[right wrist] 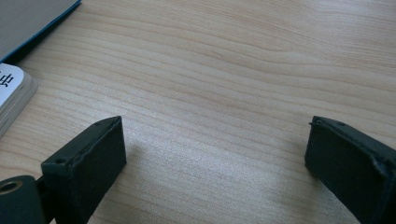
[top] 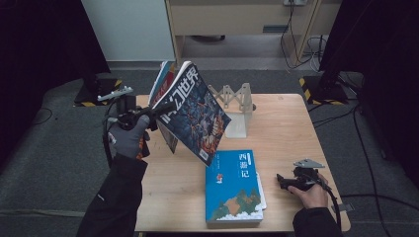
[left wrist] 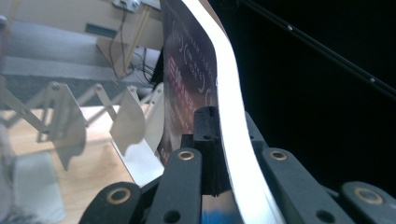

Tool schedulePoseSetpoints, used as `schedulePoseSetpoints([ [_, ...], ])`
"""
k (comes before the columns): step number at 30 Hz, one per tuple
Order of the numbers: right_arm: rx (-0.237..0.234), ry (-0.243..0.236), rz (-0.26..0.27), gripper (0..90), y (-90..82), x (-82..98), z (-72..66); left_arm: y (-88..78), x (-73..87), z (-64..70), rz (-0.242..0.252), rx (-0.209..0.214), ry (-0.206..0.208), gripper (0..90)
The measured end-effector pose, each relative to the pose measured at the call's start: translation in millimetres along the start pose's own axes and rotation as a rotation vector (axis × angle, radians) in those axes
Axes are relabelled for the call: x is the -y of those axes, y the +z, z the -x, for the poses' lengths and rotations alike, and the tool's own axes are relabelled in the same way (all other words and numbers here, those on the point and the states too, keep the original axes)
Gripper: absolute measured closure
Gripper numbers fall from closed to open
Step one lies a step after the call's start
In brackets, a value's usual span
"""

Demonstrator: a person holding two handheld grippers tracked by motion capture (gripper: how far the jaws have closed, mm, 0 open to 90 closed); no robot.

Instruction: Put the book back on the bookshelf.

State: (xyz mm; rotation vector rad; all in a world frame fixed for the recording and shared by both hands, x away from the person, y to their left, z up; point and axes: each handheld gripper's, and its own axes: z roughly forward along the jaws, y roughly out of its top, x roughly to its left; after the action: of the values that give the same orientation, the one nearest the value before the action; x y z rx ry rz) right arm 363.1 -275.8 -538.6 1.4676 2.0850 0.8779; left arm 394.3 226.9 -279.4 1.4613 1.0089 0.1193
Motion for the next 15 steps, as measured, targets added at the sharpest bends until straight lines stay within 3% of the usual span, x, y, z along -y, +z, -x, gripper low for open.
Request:
schedulePoseSetpoints([
  [6, 0.0, 0.0, 0.0, 5.3, 0.1, 0.0, 0.0, -15.0, -15.6, 1.6, 0.027, -0.054, 0.024, 82.1],
  [12, 0.0, 0.0, 0.0, 5.3, 0.1, 0.0, -0.1, -28.4, -23.9, -2.9, 0.053, -0.085, 0.022, 82.2],
  [15, 0.0, -0.001, 0.001, 5.3, 0.1, 0.0, 0.0, -34.6, -27.0, -3.7, 0.05, -0.122, 0.037, 82.1],
])
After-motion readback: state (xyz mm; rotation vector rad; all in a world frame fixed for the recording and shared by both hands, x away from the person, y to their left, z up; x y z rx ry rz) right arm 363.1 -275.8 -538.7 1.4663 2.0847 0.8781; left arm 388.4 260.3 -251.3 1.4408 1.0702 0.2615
